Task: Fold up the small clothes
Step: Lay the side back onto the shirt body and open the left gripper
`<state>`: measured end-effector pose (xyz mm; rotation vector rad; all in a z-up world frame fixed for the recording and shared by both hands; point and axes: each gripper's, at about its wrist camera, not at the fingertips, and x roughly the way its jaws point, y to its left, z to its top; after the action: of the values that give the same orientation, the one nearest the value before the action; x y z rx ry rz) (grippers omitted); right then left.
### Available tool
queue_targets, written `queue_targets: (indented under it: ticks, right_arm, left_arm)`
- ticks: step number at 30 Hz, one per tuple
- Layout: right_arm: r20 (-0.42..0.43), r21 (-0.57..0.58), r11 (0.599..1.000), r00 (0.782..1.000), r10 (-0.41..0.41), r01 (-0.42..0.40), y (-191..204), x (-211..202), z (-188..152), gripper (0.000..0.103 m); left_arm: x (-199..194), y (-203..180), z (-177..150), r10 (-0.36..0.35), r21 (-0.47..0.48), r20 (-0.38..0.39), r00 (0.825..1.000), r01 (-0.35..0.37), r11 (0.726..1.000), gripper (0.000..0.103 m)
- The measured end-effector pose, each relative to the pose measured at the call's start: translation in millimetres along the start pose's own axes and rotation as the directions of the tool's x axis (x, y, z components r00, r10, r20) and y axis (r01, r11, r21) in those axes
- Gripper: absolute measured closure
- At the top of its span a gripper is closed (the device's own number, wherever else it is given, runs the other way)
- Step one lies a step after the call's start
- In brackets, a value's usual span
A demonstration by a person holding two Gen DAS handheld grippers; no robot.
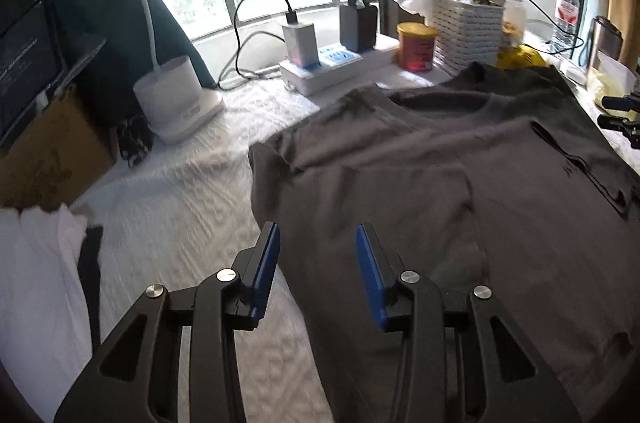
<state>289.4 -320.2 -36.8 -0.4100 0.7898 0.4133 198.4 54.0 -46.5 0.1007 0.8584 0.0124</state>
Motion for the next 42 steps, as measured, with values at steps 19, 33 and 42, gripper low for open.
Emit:
queue_targets:
  ticks: [19,33,42]
  right_arm:
    - [-0.074,-0.047,0.998,0.996,-0.04,0.036,33.0,-30.8,-52.6,0.044]
    - [0.019,0.098,0.988,0.992,-0.123,0.12,18.9,-110.9,-97.8,0.044]
    - [0.041,0.127,0.987,0.994,-0.105,0.099,51.3,-139.8,-137.2,0.044]
  left_arm:
    - [-27.4,-50.3,-58.4,-0.078,0.129,-0.089,0.993,0.089,0.988,0.064]
    - [-78.1,-42.8,-67.3,-0.079,0.037,0.046,0.996,0.077,0.996,0.064]
    - [-109.3,-37.6,-88.1,-0.082,-0.013,0.111,0.99,0.084,0.996,0.064]
